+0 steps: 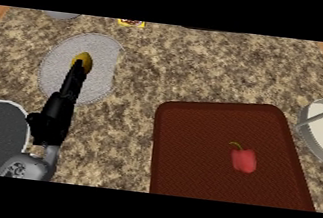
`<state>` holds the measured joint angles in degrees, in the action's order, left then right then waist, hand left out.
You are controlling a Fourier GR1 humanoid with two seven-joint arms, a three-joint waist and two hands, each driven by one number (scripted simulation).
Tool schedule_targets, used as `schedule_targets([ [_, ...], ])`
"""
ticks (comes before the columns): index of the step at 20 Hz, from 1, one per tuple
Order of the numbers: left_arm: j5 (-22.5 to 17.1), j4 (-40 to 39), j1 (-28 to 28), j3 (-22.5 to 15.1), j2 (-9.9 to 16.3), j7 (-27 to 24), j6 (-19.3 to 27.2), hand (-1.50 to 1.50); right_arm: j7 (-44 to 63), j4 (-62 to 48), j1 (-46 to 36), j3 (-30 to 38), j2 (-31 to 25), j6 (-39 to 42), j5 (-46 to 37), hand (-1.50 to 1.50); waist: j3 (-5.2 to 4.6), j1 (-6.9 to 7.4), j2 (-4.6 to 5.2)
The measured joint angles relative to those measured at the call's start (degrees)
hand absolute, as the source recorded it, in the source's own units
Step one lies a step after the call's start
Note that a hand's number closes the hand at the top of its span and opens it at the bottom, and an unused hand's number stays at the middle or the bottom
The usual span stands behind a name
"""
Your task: Pick the bell pepper from the tray and place it in the tiered basket
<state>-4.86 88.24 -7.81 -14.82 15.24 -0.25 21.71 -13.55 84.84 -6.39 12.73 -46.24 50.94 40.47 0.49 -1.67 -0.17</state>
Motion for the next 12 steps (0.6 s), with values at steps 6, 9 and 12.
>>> schedule_targets([
  [6,0.3,-0.6,0.2,0.2,-0.3,0.1,0.4,0.00,-0.6,14.6,-1.2,6.0,-6.3,-1.5,-17.2,-1.50,-0.24,-0.91,-0.49],
  [9,0.4,-0.7,-0.1,0.2,-0.8,0.1,0.5,0.00,-1.9,22.5,0.8,7.1,-6.1,-3.1,-26.4,-1.50,-0.28,-0.74,-0.39],
  [12,1.1,-0.4,-0.1,-0.5,-1.4,0.4,0.6,0.00,-3.0,29.7,4.6,6.6,-4.1,-5.1,-35.1,-1.50,-0.33,-0.17,-0.24],
])
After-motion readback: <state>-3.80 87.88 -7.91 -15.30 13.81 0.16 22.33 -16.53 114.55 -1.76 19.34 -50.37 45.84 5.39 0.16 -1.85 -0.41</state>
